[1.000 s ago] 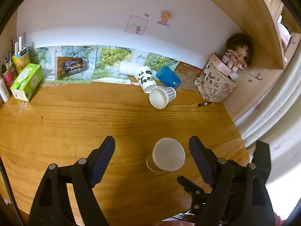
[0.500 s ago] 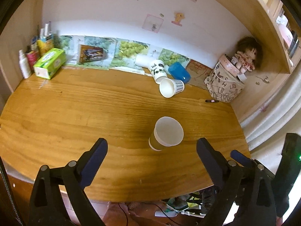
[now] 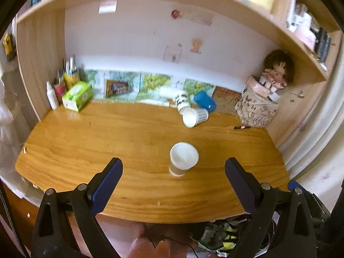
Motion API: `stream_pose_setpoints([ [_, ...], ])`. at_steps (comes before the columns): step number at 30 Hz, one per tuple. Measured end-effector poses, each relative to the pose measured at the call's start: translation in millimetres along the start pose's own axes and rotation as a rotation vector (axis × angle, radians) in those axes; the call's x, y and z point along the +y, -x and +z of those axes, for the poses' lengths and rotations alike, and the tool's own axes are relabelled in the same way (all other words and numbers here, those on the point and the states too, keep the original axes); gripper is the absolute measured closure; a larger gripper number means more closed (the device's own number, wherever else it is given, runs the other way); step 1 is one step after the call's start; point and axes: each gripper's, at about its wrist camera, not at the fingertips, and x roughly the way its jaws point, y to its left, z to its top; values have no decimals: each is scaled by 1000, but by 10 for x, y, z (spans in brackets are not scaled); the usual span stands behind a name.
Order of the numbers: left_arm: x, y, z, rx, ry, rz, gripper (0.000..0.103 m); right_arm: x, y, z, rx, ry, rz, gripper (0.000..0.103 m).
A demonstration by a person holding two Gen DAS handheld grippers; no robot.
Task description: Flip cup upright
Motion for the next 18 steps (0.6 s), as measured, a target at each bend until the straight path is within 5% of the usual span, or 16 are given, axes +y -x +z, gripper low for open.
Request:
stream_pose_setpoints([
  [9,-159,434,23,-231,-55,161,0,-24,507,35,-203,31,-56,0],
  [18,-52,685,-20,-324,-38,244,0,124,639,88,-298,51,12,0],
])
